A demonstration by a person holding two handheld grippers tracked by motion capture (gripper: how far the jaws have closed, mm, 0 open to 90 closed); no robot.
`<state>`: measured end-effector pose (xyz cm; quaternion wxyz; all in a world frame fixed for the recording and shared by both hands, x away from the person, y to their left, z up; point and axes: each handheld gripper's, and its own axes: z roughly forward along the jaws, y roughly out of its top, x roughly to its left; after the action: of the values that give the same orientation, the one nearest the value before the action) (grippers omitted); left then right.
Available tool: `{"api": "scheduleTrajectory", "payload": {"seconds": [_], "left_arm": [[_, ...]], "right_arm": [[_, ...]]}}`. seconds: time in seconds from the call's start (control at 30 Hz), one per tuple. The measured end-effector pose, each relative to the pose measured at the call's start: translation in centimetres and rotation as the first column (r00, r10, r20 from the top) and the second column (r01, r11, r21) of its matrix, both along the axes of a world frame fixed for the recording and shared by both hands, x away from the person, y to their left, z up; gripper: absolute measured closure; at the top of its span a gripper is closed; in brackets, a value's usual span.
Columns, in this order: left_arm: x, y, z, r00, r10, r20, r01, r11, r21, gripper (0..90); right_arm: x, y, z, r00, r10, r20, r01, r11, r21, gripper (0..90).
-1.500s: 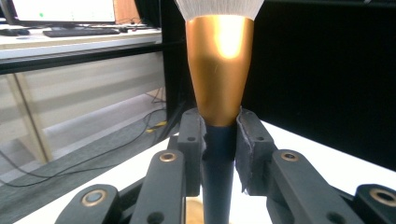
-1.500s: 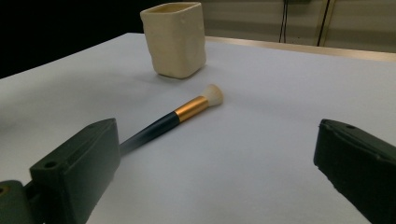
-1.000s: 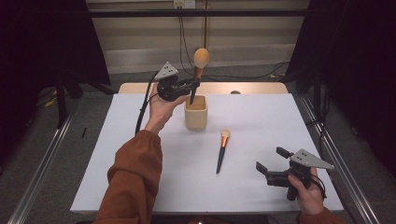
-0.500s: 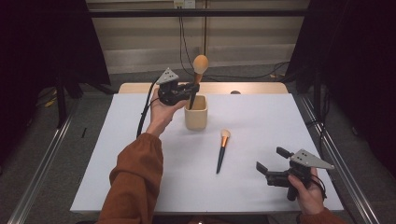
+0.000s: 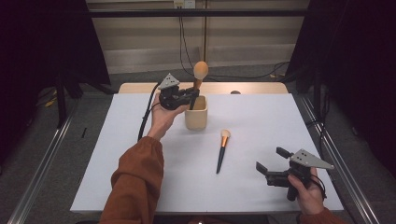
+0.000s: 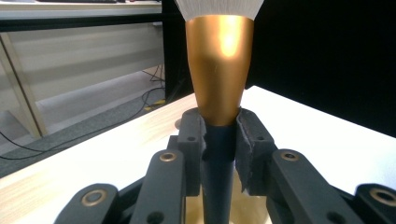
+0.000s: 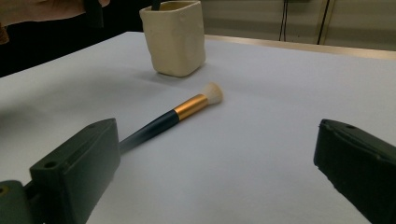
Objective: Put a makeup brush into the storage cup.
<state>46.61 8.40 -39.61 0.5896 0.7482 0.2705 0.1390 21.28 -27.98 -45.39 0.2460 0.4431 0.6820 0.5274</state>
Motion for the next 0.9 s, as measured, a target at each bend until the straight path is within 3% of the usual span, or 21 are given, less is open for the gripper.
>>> {"api": "scheduleTrajectory", "payload": {"seconds": [0.9], "left_arm": [[-0.1, 0.3, -1.7, 0.9988, 0.022, -0.044, -0.021, 0.9996, 0.017, 73.8]], "right_arm": [[0.0, 0.1, 0.0, 1.0000, 0.003, -0.001, -0.003, 1.000, -0.004, 0.1]]}}
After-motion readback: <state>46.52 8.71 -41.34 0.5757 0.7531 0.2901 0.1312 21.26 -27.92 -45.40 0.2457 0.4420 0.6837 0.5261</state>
